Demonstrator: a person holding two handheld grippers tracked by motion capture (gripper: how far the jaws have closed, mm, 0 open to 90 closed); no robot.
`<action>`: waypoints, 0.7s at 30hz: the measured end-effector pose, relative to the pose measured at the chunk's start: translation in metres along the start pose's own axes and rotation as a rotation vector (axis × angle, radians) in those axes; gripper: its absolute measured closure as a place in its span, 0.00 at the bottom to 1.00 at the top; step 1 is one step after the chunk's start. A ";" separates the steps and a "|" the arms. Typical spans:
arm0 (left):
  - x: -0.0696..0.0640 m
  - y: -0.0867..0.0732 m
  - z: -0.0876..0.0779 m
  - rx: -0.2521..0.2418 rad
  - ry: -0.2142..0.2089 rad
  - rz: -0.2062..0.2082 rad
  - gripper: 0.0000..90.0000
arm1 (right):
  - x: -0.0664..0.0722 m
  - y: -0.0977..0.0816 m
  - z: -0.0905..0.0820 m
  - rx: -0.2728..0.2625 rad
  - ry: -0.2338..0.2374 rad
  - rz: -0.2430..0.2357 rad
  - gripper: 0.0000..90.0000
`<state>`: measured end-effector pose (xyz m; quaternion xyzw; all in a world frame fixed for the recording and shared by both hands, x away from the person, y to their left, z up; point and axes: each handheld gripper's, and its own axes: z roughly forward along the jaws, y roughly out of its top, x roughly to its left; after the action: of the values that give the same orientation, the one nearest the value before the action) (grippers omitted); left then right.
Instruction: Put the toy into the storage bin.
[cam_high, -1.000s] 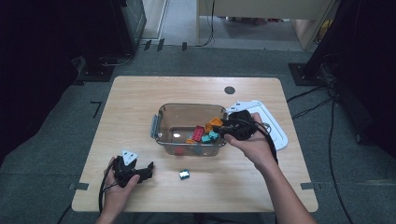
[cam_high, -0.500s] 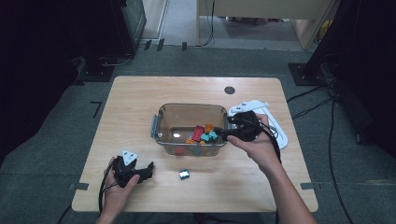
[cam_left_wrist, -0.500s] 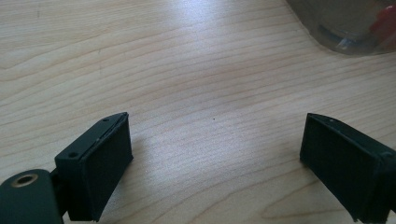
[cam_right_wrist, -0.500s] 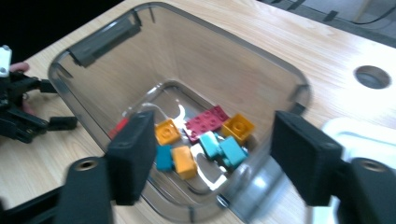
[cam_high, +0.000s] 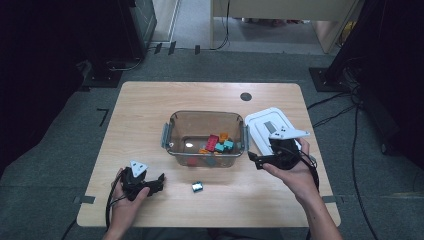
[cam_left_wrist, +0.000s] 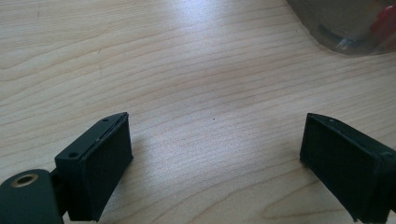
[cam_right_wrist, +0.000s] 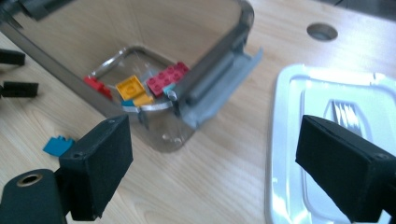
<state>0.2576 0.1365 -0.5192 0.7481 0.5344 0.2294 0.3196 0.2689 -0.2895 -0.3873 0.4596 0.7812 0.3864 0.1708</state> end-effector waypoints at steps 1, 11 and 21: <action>0.000 0.000 0.000 -0.001 0.000 -0.001 0.10 | -0.001 -0.004 0.001 0.004 -0.001 0.006 0.12; 0.000 0.000 0.000 0.000 0.000 0.001 0.10 | 0.011 -0.033 0.020 0.025 0.037 0.007 0.16; 0.000 0.000 0.000 0.000 0.000 0.001 0.10 | 0.041 -0.045 0.046 0.050 0.085 -0.047 0.22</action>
<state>0.2575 0.1365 -0.5192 0.7483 0.5342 0.2296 0.3194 0.2502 -0.2470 -0.4476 0.4284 0.8077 0.3820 0.1350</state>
